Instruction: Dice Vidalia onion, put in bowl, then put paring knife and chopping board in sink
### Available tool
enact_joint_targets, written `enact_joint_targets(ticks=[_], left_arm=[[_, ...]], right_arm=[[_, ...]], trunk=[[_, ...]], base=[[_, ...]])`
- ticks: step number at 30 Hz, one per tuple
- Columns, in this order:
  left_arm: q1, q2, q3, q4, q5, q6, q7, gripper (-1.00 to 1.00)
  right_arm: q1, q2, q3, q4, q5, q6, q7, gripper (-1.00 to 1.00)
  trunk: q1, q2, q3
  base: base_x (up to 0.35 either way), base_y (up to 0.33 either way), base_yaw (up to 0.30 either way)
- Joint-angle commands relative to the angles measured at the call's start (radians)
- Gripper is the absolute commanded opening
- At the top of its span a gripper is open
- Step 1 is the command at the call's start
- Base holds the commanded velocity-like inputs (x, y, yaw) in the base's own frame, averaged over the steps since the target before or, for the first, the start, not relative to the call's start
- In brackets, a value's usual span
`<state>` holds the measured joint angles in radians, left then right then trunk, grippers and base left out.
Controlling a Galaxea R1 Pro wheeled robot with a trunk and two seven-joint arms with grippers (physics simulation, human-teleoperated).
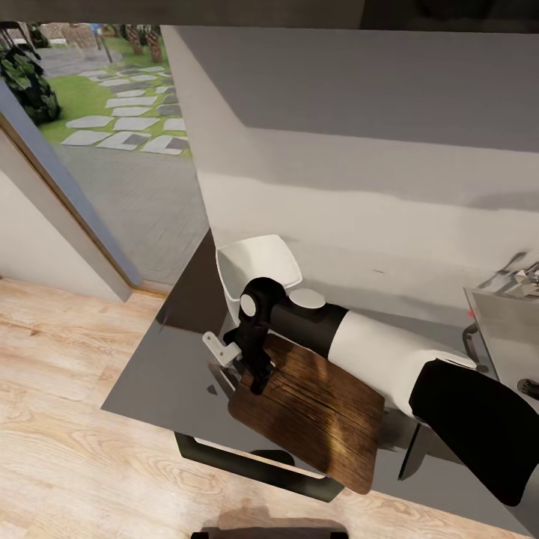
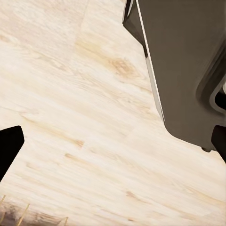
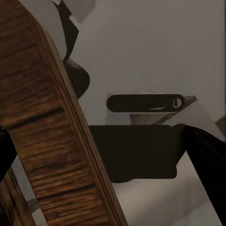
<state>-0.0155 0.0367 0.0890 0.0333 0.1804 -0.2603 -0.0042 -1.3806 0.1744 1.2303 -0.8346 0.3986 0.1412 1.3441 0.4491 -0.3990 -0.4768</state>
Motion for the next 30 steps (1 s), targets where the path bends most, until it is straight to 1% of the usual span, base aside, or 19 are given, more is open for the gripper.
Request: enact_joint_targets(ticks=[1,3,5,6,9,14,23,30], left_arm=[[-0.001,0.0,0.008,0.003,-0.002,-0.007,0.0,1.0],[-0.001,0.0,0.008,0.003,-0.002,-0.007,0.0,1.0],[-0.001,0.0,0.008,0.004,-0.002,-0.007,0.0,1.0],[-0.001,0.001,0.007,0.001,-0.003,-0.005,-0.002,1.0],[-0.001,0.001,0.007,0.001,-0.003,-0.005,-0.002,1.0],[-0.001,0.002,0.007,0.0,-0.002,-0.005,-0.002,1.0],[-0.001,0.002,0.006,0.001,-0.002,-0.005,-0.002,1.0],[-0.001,0.002,0.006,0.002,-0.002,-0.005,-0.002,1.0]], right_arm=[[0.0,0.0,0.055,0.063,0.002,0.014,0.001,1.0],[0.0,0.0,0.058,0.062,0.002,0.014,-0.002,1.0],[0.0,0.0,0.07,0.062,0.003,0.013,-0.005,1.0],[0.0,0.0,0.008,0.002,0.007,0.005,-0.009,1.0],[0.0,0.0,0.009,-0.002,0.012,0.002,-0.019,1.0],[0.0,0.0,-0.007,-0.007,0.012,-0.012,-0.033,1.0],[0.0,0.0,-0.009,-0.007,0.013,-0.029,-0.081,1.0],[0.0,0.0,-0.009,-0.007,0.013,-0.029,-0.099,1.0]], trunk=[[0.001,-0.001,-0.002],[0.001,-0.001,-0.002],[0.001,-0.001,-0.002],[0.001,-0.001,-0.001],[0.001,-0.001,-0.001],[0.001,-0.001,-0.001],[0.001,-0.001,-0.001],[0.001,-0.001,-0.001]], base=[[0.0,0.0,0.0],[0.0,0.0,0.0],[0.0,0.0,0.0],[0.0,0.0,0.0],[0.0,0.0,0.0],[0.0,0.0,0.0],[0.0,0.0,0.0],[0.0,0.0,0.0]])
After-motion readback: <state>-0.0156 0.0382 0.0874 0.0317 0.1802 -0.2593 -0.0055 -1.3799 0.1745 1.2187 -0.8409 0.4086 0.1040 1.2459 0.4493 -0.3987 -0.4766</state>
